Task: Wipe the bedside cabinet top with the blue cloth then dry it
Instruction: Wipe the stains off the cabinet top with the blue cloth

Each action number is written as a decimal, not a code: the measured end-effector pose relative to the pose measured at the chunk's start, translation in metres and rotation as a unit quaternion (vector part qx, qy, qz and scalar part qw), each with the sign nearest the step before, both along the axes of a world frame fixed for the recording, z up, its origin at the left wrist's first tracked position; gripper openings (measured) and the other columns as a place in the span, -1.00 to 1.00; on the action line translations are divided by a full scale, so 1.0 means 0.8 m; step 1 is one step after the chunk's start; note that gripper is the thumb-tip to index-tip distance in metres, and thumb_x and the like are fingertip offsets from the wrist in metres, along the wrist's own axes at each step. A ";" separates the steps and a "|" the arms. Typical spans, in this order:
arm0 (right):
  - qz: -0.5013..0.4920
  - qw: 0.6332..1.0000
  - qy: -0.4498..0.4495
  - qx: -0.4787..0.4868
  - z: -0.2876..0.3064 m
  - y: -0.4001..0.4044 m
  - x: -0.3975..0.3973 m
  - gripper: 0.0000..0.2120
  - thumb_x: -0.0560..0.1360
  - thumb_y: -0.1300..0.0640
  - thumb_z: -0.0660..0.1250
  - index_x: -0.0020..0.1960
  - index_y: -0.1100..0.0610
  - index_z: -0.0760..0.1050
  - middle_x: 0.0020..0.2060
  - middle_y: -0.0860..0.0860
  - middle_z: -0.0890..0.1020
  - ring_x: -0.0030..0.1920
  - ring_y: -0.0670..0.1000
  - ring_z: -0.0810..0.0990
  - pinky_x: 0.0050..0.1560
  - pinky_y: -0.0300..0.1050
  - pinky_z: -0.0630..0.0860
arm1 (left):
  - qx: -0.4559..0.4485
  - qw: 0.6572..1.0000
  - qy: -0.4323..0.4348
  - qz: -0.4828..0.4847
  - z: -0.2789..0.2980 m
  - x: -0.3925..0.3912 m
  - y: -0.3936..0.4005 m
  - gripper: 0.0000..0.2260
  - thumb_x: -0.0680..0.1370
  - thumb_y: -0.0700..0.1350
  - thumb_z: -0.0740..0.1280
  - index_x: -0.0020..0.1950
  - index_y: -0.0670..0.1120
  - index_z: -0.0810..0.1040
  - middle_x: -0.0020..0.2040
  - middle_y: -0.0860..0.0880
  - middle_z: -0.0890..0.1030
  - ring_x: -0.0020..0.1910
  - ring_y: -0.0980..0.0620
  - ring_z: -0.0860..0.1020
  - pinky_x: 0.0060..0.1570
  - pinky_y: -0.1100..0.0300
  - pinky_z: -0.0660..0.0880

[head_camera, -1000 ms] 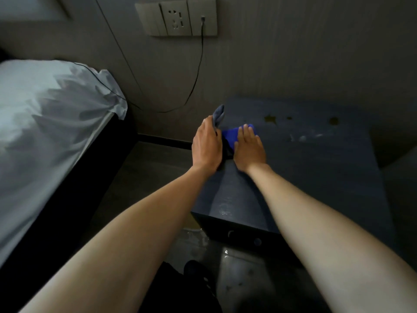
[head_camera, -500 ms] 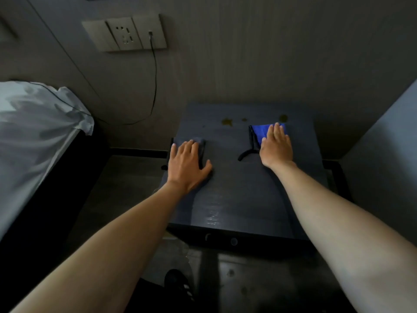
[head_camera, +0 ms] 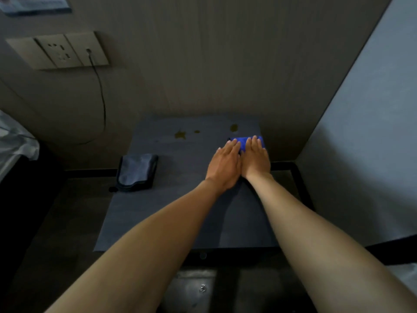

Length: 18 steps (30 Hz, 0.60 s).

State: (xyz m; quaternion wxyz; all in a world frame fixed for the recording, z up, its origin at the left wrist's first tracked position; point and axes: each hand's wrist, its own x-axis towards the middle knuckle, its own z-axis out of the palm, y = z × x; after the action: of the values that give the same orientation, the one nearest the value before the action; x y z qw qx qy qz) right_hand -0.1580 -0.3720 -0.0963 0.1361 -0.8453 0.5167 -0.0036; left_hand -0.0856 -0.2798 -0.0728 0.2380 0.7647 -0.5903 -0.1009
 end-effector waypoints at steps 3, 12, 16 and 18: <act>0.015 1.000 -0.003 0.014 0.005 -0.011 -0.004 -0.43 0.70 0.02 -0.03 0.60 0.25 -0.09 0.61 0.15 -0.05 0.60 0.07 -0.07 0.56 -0.02 0.02 | 0.035 0.999 0.024 0.011 -0.009 0.005 -0.021 -0.58 0.70 -0.14 0.03 0.56 -0.18 0.22 0.59 -0.13 0.22 0.59 -0.07 0.11 0.54 -0.02 0.05; 0.058 0.998 0.020 -0.026 -0.002 -0.016 -0.016 -0.47 0.71 0.03 -0.09 0.62 0.17 -0.11 0.61 0.09 -0.08 0.60 0.05 -0.11 0.56 -0.04 -0.04 | 0.128 0.983 -0.133 -0.005 -0.031 0.018 -0.038 -0.50 0.70 -0.08 -0.01 0.63 -0.15 -0.04 0.64 -0.07 -0.01 0.61 -0.02 -0.03 0.57 0.04 -0.09; 0.050 0.998 0.039 -0.019 -0.001 -0.031 0.001 -0.44 0.70 0.00 -0.08 0.62 0.15 -0.16 0.61 0.09 -0.13 0.60 0.05 -0.15 0.58 0.00 -0.05 | 0.146 0.979 -0.143 0.014 -0.030 0.025 -0.063 -0.51 0.72 0.01 -0.11 0.62 -0.15 -0.04 0.64 -0.08 -0.01 0.61 -0.02 -0.04 0.56 0.05 -0.15; 0.048 0.998 0.038 -0.023 -0.001 -0.043 0.011 -0.44 0.70 0.00 -0.08 0.62 0.16 -0.15 0.61 0.09 -0.12 0.60 0.05 -0.15 0.58 0.01 -0.04 | 0.164 0.974 -0.152 0.019 -0.030 0.031 -0.077 -0.51 0.72 0.00 -0.13 0.63 -0.15 -0.09 0.64 -0.07 -0.06 0.61 -0.02 -0.09 0.56 0.04 -0.17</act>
State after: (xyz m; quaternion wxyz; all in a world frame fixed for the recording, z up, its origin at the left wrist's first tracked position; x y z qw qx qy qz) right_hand -0.1491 -0.4063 -0.0970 0.0967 -0.8714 0.4803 0.0229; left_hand -0.0608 -0.3412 -0.0968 0.0184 0.8110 -0.5799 -0.0744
